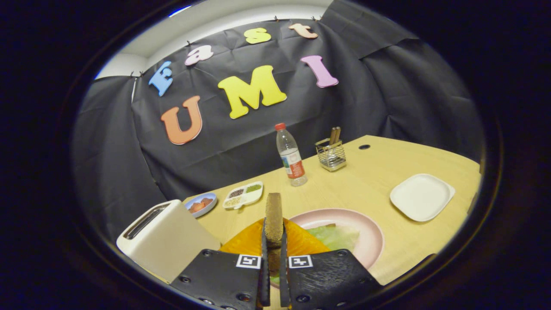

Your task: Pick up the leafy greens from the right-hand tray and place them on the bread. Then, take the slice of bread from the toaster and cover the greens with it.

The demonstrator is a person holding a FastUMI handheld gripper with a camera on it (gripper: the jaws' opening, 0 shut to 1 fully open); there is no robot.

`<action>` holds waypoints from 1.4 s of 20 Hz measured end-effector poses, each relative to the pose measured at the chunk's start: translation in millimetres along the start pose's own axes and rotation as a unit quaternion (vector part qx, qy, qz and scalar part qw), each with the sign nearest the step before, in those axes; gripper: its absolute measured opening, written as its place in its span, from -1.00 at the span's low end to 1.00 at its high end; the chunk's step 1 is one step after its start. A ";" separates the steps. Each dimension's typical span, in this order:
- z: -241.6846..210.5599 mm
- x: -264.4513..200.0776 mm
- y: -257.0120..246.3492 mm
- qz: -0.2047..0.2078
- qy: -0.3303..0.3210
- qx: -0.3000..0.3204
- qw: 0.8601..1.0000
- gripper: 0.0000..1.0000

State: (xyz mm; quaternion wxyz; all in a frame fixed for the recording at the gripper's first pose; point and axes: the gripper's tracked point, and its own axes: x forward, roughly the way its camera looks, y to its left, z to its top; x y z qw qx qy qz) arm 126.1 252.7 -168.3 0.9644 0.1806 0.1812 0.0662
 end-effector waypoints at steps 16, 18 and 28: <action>25.7 -15.2 -66.3 -0.042 -0.019 -0.026 0.999 0.62; 41.1 -24.8 -64.8 -0.042 -0.043 -0.045 0.997 0.72; 106.8 -107.7 -44.7 -0.015 -0.147 -0.196 0.969 0.93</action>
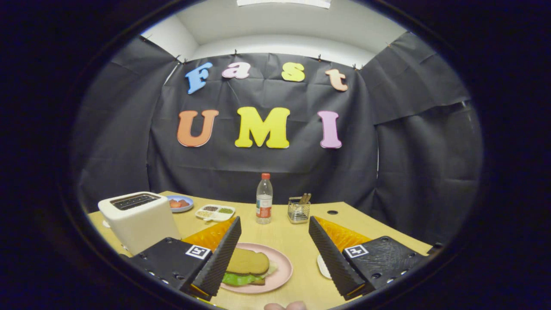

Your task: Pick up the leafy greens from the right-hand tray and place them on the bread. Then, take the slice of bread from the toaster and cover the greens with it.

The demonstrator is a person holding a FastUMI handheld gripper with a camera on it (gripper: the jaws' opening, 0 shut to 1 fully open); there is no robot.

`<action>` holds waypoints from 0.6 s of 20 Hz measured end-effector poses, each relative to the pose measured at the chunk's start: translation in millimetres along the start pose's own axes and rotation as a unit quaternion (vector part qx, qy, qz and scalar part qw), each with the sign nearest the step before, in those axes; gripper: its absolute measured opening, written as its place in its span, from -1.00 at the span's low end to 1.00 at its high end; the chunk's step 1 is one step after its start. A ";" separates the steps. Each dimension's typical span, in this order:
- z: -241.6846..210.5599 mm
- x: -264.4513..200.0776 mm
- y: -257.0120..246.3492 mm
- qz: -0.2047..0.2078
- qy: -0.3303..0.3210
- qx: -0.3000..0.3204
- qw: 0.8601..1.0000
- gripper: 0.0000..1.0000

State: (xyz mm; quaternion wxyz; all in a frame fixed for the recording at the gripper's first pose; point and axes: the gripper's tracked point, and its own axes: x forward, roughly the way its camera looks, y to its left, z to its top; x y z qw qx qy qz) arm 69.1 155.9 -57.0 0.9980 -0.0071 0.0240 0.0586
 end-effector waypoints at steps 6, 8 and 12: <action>45.5 -45.6 -6.2 0.017 -0.030 0.014 0.999 0.93; 61.2 -61.3 -11.1 0.017 -0.042 0.014 0.999 0.93; 79.3 -85.5 -20.5 0.010 -0.065 0.005 0.998 0.93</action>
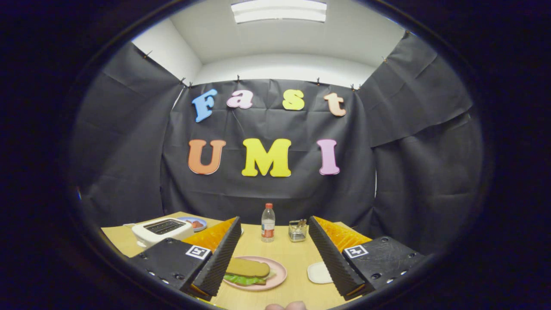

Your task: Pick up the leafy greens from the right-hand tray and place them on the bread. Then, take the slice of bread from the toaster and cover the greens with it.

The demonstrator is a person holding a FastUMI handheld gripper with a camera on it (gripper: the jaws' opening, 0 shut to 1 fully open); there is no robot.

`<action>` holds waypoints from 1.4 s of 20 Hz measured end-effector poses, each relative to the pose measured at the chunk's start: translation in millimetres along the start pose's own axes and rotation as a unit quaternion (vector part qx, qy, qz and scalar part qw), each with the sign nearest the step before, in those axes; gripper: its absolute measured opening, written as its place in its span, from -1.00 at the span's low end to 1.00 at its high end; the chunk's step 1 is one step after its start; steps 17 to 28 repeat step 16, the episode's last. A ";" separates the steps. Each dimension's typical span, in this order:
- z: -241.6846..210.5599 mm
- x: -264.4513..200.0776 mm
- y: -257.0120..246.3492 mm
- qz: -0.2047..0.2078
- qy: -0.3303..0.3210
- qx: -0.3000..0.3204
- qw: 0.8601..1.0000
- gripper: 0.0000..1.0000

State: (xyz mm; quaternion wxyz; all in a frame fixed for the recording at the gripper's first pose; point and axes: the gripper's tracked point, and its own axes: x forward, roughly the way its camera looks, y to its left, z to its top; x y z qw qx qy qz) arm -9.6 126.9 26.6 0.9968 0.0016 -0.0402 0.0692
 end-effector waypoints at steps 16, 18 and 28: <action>-5.7 -1.3 -0.5 -0.001 0.013 0.003 1.000 0.93; -5.7 -1.3 -0.5 -0.001 0.013 0.003 1.000 0.93; -5.7 -1.3 -0.5 -0.001 0.013 0.003 1.000 0.93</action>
